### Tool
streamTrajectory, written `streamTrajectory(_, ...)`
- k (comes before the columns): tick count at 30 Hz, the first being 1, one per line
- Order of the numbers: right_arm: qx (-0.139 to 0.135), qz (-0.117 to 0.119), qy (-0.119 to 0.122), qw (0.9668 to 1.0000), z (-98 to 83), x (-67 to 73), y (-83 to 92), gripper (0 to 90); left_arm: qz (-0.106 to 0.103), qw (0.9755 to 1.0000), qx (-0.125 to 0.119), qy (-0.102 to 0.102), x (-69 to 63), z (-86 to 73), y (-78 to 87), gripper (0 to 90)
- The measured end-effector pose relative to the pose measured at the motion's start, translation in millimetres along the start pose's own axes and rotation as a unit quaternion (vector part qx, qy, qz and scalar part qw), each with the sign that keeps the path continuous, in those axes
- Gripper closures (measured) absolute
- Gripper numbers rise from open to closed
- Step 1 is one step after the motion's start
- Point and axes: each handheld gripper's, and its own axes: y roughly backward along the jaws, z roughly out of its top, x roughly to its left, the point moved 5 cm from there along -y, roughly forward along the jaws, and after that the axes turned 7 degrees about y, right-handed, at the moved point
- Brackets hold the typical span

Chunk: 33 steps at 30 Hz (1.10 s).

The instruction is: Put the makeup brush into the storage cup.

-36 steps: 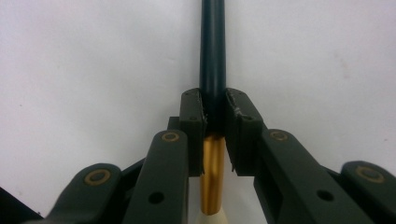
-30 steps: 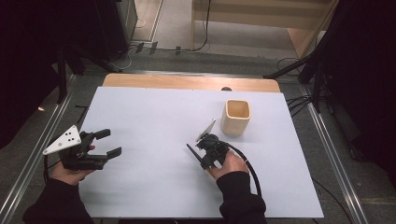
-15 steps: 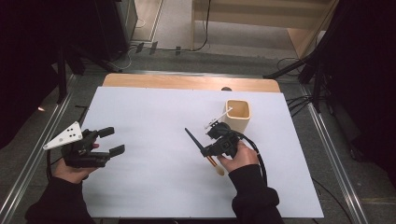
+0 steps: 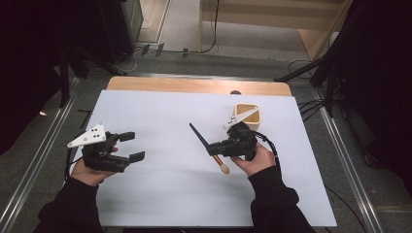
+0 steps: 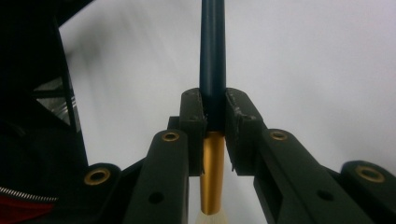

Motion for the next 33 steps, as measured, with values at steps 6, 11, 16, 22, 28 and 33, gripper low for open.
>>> streamTrajectory(6, -0.045, 0.011, 0.035, 0.9983, 2.1, -0.9, 6.7, 79.4, -0.009, 0.9999, 0.008, -0.006, -5.2, 5.8, -12.9, 16.9)
streamTrajectory(11, -0.068, 0.014, 0.046, 0.9965, 3.7, 0.1, 11.3, 79.4, -0.021, 0.9996, 0.014, -0.014, -9.8, 15.1, -21.3, 17.0)
streamTrajectory(16, -0.083, 0.009, 0.047, 0.9954, 1.0, -3.1, 13.6, 79.4, -0.03, 0.9992, 0.015, -0.022, -13.7, 20.1, -28.2, 18.0)
streamTrajectory(22, -0.1, 0.008, 0.048, 0.9938, -3.2, -5.5, 14.2, 79.4, -0.037, 0.9987, 0.017, -0.03, -19.5, 17.2, -37.1, 18.1)
streamTrajectory(28, -0.12, 0.015, 0.058, 0.991, 2.7, 0.2, 12.3, 79.4, -0.06, 0.9974, 0.026, -0.031, -29.8, 13.4, -48.8, 18.4)
streamTrajectory(33, -0.138, 0.022, 0.068, 0.9878, 10.8, 7.5, 11.6, 79.4, -0.082, 0.9959, 0.027, -0.026, -36.9, 14.4, -56.8, 18.5)
